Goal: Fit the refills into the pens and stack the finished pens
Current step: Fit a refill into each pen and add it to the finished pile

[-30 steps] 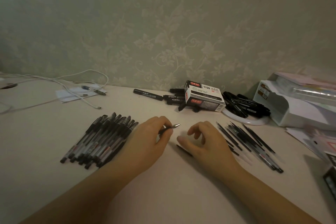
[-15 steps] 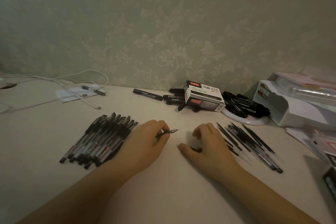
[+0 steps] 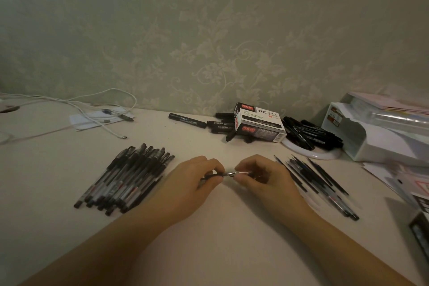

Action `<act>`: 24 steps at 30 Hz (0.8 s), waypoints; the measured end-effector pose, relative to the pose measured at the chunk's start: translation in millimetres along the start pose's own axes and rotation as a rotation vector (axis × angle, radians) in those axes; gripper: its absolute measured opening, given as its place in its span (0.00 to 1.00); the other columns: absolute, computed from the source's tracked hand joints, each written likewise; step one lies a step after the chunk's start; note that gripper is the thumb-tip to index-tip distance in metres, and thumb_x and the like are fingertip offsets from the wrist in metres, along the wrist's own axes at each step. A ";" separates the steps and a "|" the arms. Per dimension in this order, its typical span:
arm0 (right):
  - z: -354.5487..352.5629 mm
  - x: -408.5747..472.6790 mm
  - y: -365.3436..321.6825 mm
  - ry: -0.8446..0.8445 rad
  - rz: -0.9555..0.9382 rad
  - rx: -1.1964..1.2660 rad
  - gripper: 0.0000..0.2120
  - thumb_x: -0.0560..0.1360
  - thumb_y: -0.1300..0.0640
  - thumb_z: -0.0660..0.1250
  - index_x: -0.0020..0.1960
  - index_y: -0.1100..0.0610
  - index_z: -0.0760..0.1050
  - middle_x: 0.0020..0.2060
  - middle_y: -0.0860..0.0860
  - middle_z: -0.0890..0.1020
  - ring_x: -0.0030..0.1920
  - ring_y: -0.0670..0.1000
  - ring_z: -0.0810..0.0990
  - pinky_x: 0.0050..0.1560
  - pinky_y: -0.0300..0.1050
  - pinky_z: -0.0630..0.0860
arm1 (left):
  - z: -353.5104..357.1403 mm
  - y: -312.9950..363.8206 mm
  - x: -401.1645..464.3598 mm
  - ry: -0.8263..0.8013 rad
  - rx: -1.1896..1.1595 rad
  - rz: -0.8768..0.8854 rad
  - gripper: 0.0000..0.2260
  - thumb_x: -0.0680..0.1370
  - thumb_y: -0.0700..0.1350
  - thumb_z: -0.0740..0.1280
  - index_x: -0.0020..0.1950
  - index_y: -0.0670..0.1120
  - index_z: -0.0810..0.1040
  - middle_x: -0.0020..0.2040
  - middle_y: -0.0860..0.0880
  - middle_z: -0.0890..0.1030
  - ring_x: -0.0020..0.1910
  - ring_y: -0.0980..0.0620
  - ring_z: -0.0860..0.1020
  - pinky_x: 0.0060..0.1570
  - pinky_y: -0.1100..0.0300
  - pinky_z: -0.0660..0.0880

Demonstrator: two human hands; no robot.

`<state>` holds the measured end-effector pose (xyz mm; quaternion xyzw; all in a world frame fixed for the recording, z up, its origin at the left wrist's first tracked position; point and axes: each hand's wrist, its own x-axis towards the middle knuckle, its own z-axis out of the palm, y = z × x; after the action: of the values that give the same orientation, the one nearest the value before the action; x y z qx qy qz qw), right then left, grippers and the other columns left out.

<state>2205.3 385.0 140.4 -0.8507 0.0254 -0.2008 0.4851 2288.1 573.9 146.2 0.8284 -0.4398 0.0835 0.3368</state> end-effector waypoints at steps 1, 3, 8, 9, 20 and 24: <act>0.7 -0.4 -0.8 -0.019 -0.018 0.008 0.05 0.73 0.53 0.75 0.46 0.45 0.82 0.43 0.44 0.84 0.44 0.46 0.81 0.48 0.42 0.79 | 0.0 1.0 0.1 -0.006 -0.007 0.011 0.06 0.79 0.50 0.64 0.54 0.55 0.79 0.43 0.56 0.75 0.43 0.60 0.73 0.43 0.67 0.69; 2.6 -1.7 -3.3 -0.064 -0.059 0.020 0.07 0.69 0.46 0.75 0.46 0.44 0.82 0.43 0.44 0.84 0.44 0.46 0.81 0.46 0.39 0.79 | 0.3 3.4 -0.2 -0.033 -0.028 0.027 0.07 0.79 0.50 0.64 0.55 0.55 0.79 0.44 0.56 0.76 0.43 0.60 0.74 0.43 0.67 0.70; 2.3 -0.4 -1.5 -0.059 -0.046 0.115 0.11 0.68 0.52 0.78 0.47 0.46 0.80 0.42 0.49 0.84 0.44 0.51 0.83 0.48 0.44 0.81 | 2.6 6.7 0.2 0.001 -0.126 -0.042 0.05 0.78 0.49 0.66 0.53 0.53 0.78 0.45 0.56 0.79 0.44 0.60 0.77 0.44 0.66 0.74; 1.6 0.1 -1.0 -0.061 -0.046 0.133 0.09 0.70 0.55 0.77 0.47 0.47 0.80 0.43 0.49 0.84 0.44 0.52 0.83 0.48 0.46 0.81 | 2.5 6.7 0.4 0.015 -0.125 -0.049 0.04 0.78 0.50 0.67 0.51 0.52 0.78 0.44 0.56 0.79 0.44 0.60 0.76 0.42 0.68 0.72; 3.7 5.3 0.9 -0.067 0.071 0.254 0.06 0.72 0.59 0.75 0.45 0.49 0.83 0.38 0.53 0.86 0.39 0.49 0.85 0.41 0.37 0.78 | 1.0 6.1 0.3 -0.003 -0.011 -0.008 0.05 0.79 0.48 0.64 0.52 0.50 0.79 0.46 0.53 0.78 0.45 0.56 0.74 0.48 0.57 0.73; 0.8 7.4 -0.1 -0.102 0.063 0.290 0.05 0.69 0.54 0.76 0.45 0.49 0.83 0.39 0.54 0.87 0.40 0.48 0.85 0.42 0.35 0.77 | -0.2 7.9 1.3 0.023 0.004 0.020 0.05 0.79 0.48 0.65 0.51 0.50 0.79 0.45 0.53 0.78 0.43 0.56 0.74 0.45 0.55 0.73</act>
<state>2212.3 384.0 142.4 -0.7795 -0.0019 -0.1436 0.6097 2282.6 570.1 150.8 0.8235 -0.4438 0.0973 0.3396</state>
